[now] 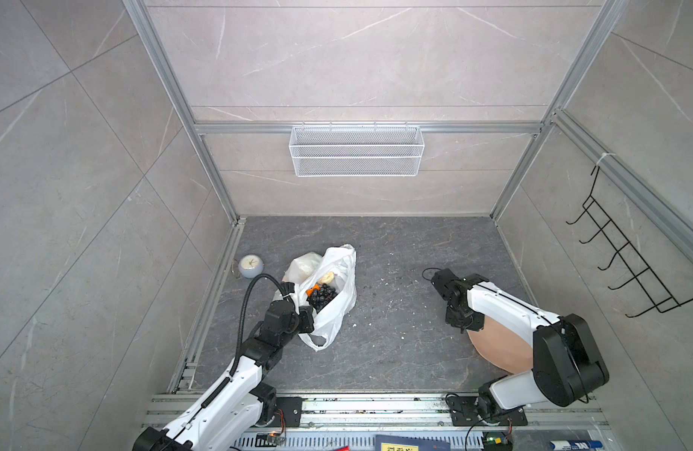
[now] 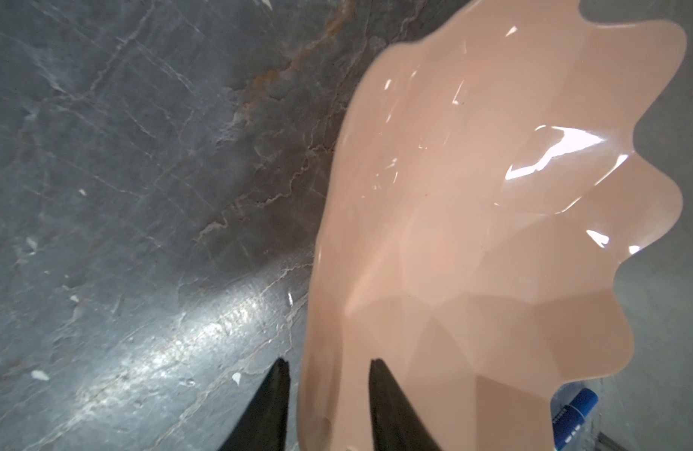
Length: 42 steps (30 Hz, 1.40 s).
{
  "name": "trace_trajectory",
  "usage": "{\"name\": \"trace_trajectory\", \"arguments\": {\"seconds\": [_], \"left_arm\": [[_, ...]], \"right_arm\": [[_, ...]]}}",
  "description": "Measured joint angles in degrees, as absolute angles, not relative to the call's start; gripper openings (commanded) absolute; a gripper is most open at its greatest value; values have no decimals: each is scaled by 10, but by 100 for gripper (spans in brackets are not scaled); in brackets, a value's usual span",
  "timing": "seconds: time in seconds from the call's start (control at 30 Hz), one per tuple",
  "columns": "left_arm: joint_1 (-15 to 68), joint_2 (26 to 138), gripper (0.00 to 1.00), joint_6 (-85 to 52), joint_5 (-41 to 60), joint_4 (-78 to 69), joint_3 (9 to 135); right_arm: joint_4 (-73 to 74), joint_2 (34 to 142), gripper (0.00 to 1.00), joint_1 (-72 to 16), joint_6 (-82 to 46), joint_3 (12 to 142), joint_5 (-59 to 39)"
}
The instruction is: Take the fake fruits out of the plastic bag
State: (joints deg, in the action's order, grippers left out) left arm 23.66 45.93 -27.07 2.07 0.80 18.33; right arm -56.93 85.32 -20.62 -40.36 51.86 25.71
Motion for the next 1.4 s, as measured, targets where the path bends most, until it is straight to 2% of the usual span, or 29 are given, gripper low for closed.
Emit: {"name": "trace_trajectory", "arguments": {"seconds": [0.17, 0.33, 0.57, 0.73, 0.93, 1.1, 1.2, 1.33, 1.4], "left_arm": [[237, 457, 0, -270, 21, 8, 182], [237, 457, 0, -270, 20, 8, 182], [237, 457, 0, -270, 15, 8, 182], [237, 451, 0, -270, 4, 12, 182], [237, 433, 0, -270, -15, 17, 181], [237, 421, 0, -270, -29, 18, 178], [237, 418, 0, -270, -32, 20, 176], [237, 418, 0, -270, -34, 22, 176], [237, 418, 0, -270, -35, 22, 176]], "right_arm": [[-570, 867, 10, -206, -396, 522, 260], [-597, 871, 3, -228, -390, 539, 297], [-625, 920, 2, -362, -399, 623, 301], [-628, 987, 1, -479, -408, 732, 287], [-627, 1072, 2, -578, -409, 855, 267], [-626, 1116, 4, -625, -407, 922, 259], [-626, 1128, 10, -638, -405, 939, 256], [-621, 1132, 25, -643, -406, 944, 238], [-615, 1132, 36, -643, -406, 944, 229]]}}
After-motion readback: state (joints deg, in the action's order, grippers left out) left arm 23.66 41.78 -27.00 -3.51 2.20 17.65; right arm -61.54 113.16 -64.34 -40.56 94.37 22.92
